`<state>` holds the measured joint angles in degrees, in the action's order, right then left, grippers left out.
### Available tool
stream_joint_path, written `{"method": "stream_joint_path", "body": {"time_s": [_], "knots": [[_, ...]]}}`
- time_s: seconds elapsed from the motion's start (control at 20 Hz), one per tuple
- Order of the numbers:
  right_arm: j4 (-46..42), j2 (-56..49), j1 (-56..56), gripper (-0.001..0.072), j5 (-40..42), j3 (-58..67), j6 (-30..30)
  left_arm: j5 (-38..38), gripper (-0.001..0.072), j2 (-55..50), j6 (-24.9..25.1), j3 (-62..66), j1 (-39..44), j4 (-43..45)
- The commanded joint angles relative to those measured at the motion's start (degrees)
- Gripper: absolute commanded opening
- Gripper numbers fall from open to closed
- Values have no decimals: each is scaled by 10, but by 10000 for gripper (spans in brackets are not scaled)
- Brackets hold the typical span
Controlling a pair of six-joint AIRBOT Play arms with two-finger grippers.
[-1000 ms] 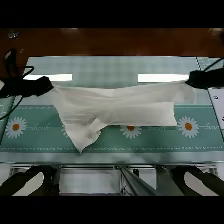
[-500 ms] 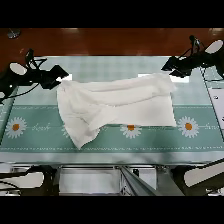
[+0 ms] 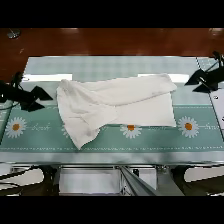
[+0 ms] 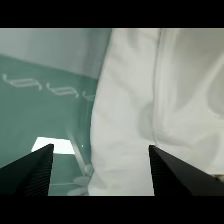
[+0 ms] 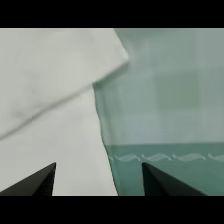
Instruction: Fold the shirts.
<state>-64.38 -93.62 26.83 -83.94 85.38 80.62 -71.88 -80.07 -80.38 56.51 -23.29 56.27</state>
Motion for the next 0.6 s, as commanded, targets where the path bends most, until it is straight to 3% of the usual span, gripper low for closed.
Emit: {"method": "stream_joint_path", "body": {"time_s": [0.0,0.15,0.5,0.55], "knots": [[53,82,56,616,66,-168,-57,23,700,30,84,-136,-27,-122],[63,108,57,616,77,-251,-86,64,700,28,118,-191,-26,-177],[69,109,57,616,75,-292,-69,95,697,17,144,-207,32,-203],[69,109,57,616,73,-292,-64,96,616,12,145,-207,50,-203]]}}
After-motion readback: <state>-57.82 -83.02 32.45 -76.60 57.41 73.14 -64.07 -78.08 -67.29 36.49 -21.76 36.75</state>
